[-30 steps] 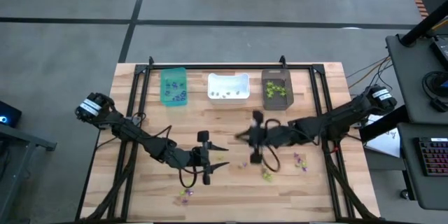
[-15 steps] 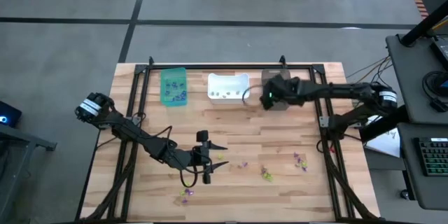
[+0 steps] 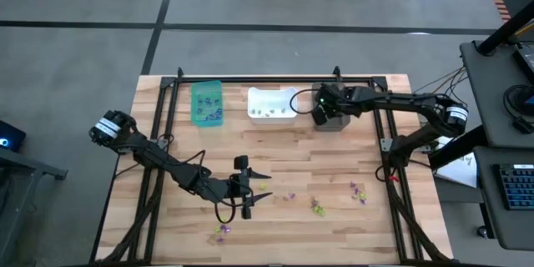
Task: Sort Halloween decoration
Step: Put the green spider toy into the black bin, then put the white skull toy into the white bin
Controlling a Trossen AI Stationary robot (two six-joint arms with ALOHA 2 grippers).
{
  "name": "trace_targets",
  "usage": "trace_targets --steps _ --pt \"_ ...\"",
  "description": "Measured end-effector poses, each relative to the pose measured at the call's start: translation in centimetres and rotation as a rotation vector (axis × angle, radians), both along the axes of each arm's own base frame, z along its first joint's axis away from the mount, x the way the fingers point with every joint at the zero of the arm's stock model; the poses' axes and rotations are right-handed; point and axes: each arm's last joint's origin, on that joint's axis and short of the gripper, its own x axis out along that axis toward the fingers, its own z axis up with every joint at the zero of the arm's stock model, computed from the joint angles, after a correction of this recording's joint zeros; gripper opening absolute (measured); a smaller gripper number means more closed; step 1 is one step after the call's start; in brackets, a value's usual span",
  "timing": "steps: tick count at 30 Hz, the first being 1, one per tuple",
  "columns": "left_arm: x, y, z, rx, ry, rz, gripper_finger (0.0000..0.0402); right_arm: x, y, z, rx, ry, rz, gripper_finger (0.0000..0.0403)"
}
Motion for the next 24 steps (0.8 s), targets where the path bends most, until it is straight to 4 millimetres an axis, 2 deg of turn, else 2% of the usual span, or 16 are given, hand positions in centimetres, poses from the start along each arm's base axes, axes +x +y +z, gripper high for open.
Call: trace_targets --steps 3,8,12,19,24 --pt "0.0 0.0 0.0 -0.007 0.0 0.001 0.0205 0.0 0.0 0.0 -0.011 0.006 -0.002 0.0077" --pt "0.0 0.0 -0.1 -0.017 0.004 0.004 0.0205 -0.1 0.0 0.2 -0.018 0.003 -0.001 0.0079" --pt "-0.1 0.0 -0.2 -0.017 0.02 0.004 0.0205 0.1 0.7 1.3 -0.037 -0.035 0.025 0.0081" --pt "-0.5 0.2 -0.5 -0.054 0.077 0.023 0.0205 0.6 2.9 4.6 -0.087 -0.155 0.11 0.0081" --pt "-2.0 0.9 -1.1 -0.139 0.249 0.084 0.0205 0.8 5.4 5.9 -0.118 -0.211 0.182 0.0082"
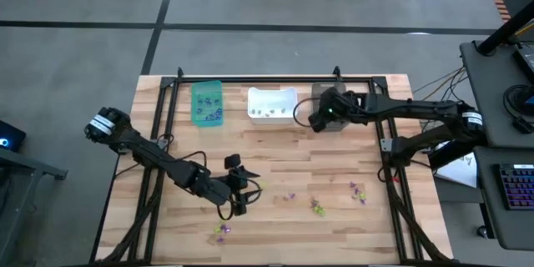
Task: Sort Halloween decoration
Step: Put the white skull toy into the white bin
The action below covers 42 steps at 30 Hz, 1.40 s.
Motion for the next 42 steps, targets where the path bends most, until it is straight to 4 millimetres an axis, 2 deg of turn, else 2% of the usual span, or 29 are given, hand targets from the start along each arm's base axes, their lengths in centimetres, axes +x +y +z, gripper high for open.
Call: trace_targets --steps 8,10,13,18,26,32,42 --pt "-2.9 -0.1 1.7 -0.207 0.591 0.044 0.0205 0.7 3.6 0.5 -0.062 -0.047 0.054 0.0082" --pt "-4.1 -0.8 1.7 -0.203 0.713 0.019 0.0205 0.9 4.3 0.4 -0.061 -0.054 0.065 0.0082" --pt "-5.8 -1.8 1.3 -0.172 0.806 0.001 0.0205 1.0 5.2 0.4 -0.069 -0.059 0.086 0.0082" --pt "-7.9 -3.1 0.0 -0.183 0.861 0.031 0.0205 1.2 6.3 0.5 -0.069 -0.083 0.128 0.0082" --pt "-10.2 -4.0 -2.4 -0.236 0.867 0.106 0.0205 1.4 6.6 0.6 -0.07 -0.107 0.137 0.0082" --pt "-10.5 -4.2 -4.0 -0.302 0.82 0.095 0.0205 1.4 6.6 0.6 -0.07 -0.11 0.137 0.0082" --pt "-10.9 -3.8 -5.5 -0.328 0.805 0.102 0.0194 1.5 6.6 0.7 -0.07 -0.115 0.137 0.0082"
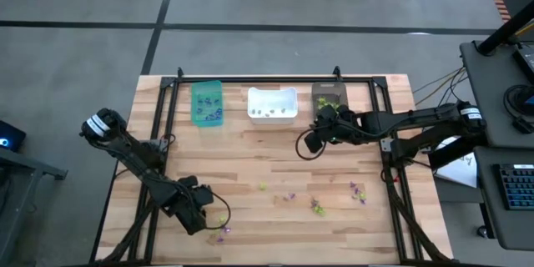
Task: Sort Halloween decoration
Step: Put the white skull toy into the white bin
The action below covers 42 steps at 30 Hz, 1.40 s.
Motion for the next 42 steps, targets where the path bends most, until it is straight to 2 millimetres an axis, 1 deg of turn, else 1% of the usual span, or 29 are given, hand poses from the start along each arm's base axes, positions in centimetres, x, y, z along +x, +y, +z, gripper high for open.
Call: trace_targets --steps 10,15,18,20,23,30,32,38,42 --pt "-0.1 0.1 -0.6 0.009 0.009 0.0 0.0157 0.0 0.0 0.0 0.0 0.0 0.0 0.0082" --pt "0.1 -0.1 -1.5 0.033 0.052 -0.005 0.0151 0.0 0.0 -0.1 0.0 0.003 0.0 0.0082" --pt "0.2 -0.4 -1.8 0.05 0.067 -0.021 0.0149 0.0 0.0 -0.1 0.0 0.003 0.0 0.0082" --pt "0.4 -0.5 -1.6 0.056 0.071 -0.034 0.0141 0.0 0.0 -0.1 0.0 0.003 0.0 0.0082" --pt "0.5 -0.7 -1.3 0.058 0.083 -0.041 0.0116 0.0 0.0 -0.1 0.0 0.003 0.0 0.0082" --pt "0.6 -0.9 -0.7 0.072 0.102 -0.062 0.0027 0.0 0.0 -0.1 0.0 0.003 0.001 0.0082" --pt "0.7 -1.0 -0.6 0.077 0.098 -0.066 0.001 0.0 0.0 -0.1 0.0 0.004 0.001 0.0082" --pt "0.9 -1.2 0.2 0.067 0.066 -0.081 0.0012 0.0 0.1 -0.1 -0.001 0.005 0.008 0.0082" --pt "1.7 -1.6 1.4 0.113 -0.03 -0.128 0.0008 0.0 0.4 -0.1 -0.013 0.017 0.036 0.0082"
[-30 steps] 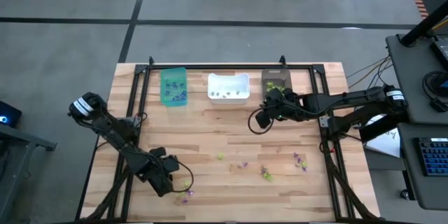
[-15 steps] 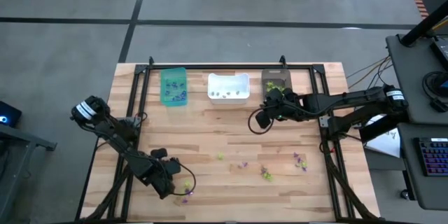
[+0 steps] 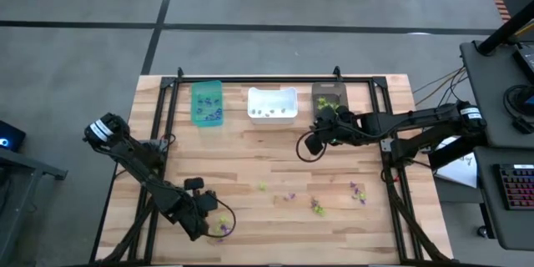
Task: Sort Halloween decoration
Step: Put the white skull toy into the white bin
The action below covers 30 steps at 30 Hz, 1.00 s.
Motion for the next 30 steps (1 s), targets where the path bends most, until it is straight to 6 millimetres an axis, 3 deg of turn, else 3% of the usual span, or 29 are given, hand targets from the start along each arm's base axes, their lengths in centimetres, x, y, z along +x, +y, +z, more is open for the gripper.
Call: trace_targets --steps 7,13,24,30 --pt "3.1 0.5 3.0 0.146 -0.192 -0.106 0.0007 0.0 1.0 0.0 -0.029 0.024 0.076 0.0082" --pt "6.2 3.2 4.5 0.246 -0.215 -0.175 0.0007 -0.1 1.6 0.0 -0.038 0.032 0.112 0.0082" --pt "10.8 11.4 5.1 0.38 -0.21 -0.171 0.0007 -0.6 4.8 -0.4 -0.062 0.061 0.277 0.0082" --pt "13.3 16.6 7.2 0.415 -0.285 -0.115 0.0007 -1.5 6.7 -2.0 -0.041 0.08 0.324 0.0082"
